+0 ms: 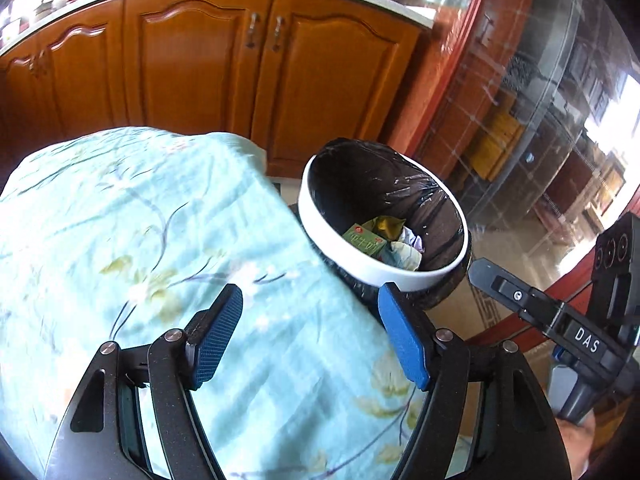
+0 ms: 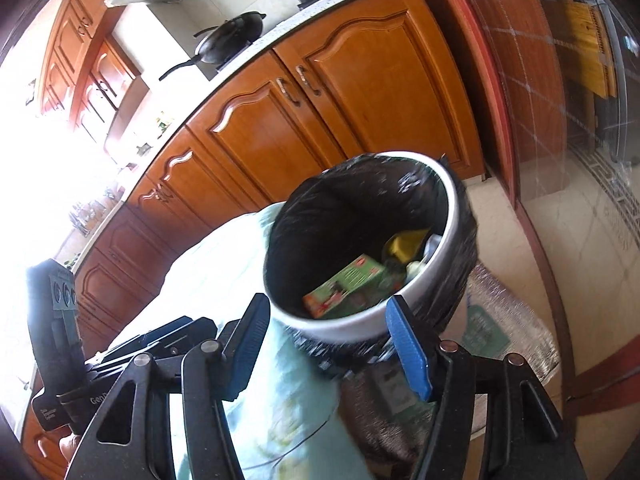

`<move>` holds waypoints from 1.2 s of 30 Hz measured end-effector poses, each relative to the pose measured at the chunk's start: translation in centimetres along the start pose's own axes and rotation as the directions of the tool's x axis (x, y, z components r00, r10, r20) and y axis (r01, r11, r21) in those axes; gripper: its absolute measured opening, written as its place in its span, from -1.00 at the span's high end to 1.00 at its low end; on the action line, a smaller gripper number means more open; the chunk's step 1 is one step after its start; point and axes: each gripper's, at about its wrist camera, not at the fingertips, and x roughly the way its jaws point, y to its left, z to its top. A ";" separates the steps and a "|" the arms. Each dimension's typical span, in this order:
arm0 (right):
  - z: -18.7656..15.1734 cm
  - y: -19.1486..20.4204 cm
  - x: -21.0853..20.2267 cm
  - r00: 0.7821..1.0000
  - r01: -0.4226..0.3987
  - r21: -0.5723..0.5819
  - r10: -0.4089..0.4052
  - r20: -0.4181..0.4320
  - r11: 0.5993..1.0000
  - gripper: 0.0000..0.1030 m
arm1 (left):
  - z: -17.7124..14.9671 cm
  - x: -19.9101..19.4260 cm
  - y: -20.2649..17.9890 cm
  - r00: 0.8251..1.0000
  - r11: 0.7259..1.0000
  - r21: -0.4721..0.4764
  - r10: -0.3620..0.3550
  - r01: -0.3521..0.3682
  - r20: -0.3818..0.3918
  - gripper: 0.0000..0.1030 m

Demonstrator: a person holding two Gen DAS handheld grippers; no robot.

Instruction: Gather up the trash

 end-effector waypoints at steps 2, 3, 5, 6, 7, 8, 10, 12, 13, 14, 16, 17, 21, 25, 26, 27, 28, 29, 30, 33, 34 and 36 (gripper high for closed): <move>-1.0 0.9 -0.5 1.000 -0.002 -0.012 0.002 0.010 1.000 -0.30 | -0.8 -1.0 0.7 1.000 1.000 -0.020 -0.004 0.004 0.014 -0.46; -1.5 1.4 -0.7 1.000 -0.003 -0.019 0.003 0.016 1.000 -0.33 | -1.2 -1.5 1.0 1.000 1.000 -0.026 -0.001 0.001 0.019 -0.46; -2.5 2.4 -1.2 1.000 -0.007 -0.033 0.007 0.023 0.999 -0.37 | -2.1 -2.3 1.5 1.000 0.999 -0.035 0.004 -0.003 0.024 -0.46; -3.1 2.9 -1.4 1.000 -0.007 -0.043 0.009 0.026 0.999 -0.37 | -2.4 -2.7 1.8 1.000 0.999 -0.040 0.007 -0.006 0.027 -0.46; -3.6 3.5 -1.6 1.000 -0.006 -0.057 0.007 0.029 0.998 -0.37 | -2.9 -3.1 2.1 0.999 0.999 -0.045 0.010 -0.009 0.031 -0.47; -4.1 3.9 -1.8 0.999 -0.001 -0.069 0.004 0.033 0.998 -0.37 | -3.4 -3.5 2.4 0.999 0.999 -0.050 0.013 -0.012 0.032 -0.47; -5.1 5.0 -2.2 0.999 0.005 -0.097 -0.001 0.044 0.995 -0.43 | -4.4 -4.2 3.0 0.999 0.998 -0.062 0.020 -0.018 0.031 -0.49; -6.1 5.7 -2.7 0.998 0.015 -0.114 -0.008 0.064 0.993 -0.50 | -5.3 -5.0 3.5 0.999 0.997 -0.072 0.028 -0.026 0.039 -0.50; -6.5 6.0 -3.0 0.997 0.021 -0.119 -0.011 0.080 0.993 -0.51 | -5.8 -5.3 3.6 0.998 0.997 -0.071 0.035 -0.031 0.045 -0.51; -6.9 6.3 -3.2 0.995 0.026 -0.124 -0.014 0.095 0.992 -0.55 | -6.4 -5.7 3.8 0.998 0.997 -0.068 0.043 -0.039 0.052 -0.51; -7.6 6.6 -3.8 0.992 0.040 -0.136 -0.023 0.122 0.990 -0.61 | -7.2 -6.4 3.9 0.995 0.997 -0.054 0.063 -0.059 0.075 -0.52; -7.9 6.8 -4.1 0.990 0.048 -0.142 -0.029 0.135 0.989 -0.67 | -7.6 -6.9 3.9 0.993 0.996 -0.046 0.076 -0.072 0.091 -0.52; -9.0 7.8 -5.2 0.981 0.078 -0.182 -0.043 0.187 0.980 -0.79 | -9.0 -9.1 4.3 0.977 0.993 -0.032 0.121 -0.117 0.174 -0.63; -10.4 9.4 -6.5 0.968 0.103 -0.248 -0.040 0.249 0.963 -0.94 | -10.6 -11.8 5.2 0.944 0.986 -0.056 0.165 -0.155 0.287 -0.95; -10.9 9.8 -6.9 0.962 0.110 -0.266 -0.034 0.272 0.958 -0.99 | -11.0 -12.4 5.3 0.932 0.984 -0.062 0.178 -0.167 0.315 -0.98; -11.4 10.2 -7.3 0.954 0.116 -0.282 -0.028 0.298 0.952 -1.00 | -11.5 -13.0 5.3 0.919 0.981 -0.068 0.196 -0.183 0.343 -1.00; -12.0 10.5 -7.7 0.947 0.124 -0.298 -0.023 0.322 0.947 -1.00 | -12.0 -13.5 5.4 0.905 0.977 -0.072 0.215 -0.203 0.367 -1.00; -12.5 10.7 -7.8 0.941 0.130 -0.309 -0.019 0.337 0.942 -1.00 | -12.4 -13.8 5.3 0.895 0.974 -0.071 0.227 -0.217 0.383 -1.00; -13.0 10.8 -7.9 0.938 0.132 -0.315 -0.016 0.345 0.940 -1.00 | -12.8 -14.0 5.3 0.889 0.972 -0.070 0.235 -0.226 0.393 -1.00; -14.4 10.5 -7.5 0.936 0.140 -0.313 -0.022 0.352 0.940 -1.00 | -14.1 -14.3 5.2 0.874 0.966 -0.059 0.254 -0.253 0.415 -1.00; -14.8 10.5 -7.3 0.935 0.148 -0.316 -0.029 0.353 0.937 -1.00 | -14.5 -14.3 5.2 0.870 0.964 -0.059 0.261 -0.260 0.418 -1.00; -15.4 10.4 -7.0 0.935 0.156 -0.334 -0.031 0.352 0.929 -1.00 | -15.1 -14.2 5.3 0.872 0.963 -0.060 0.262 -0.262 0.414 -1.00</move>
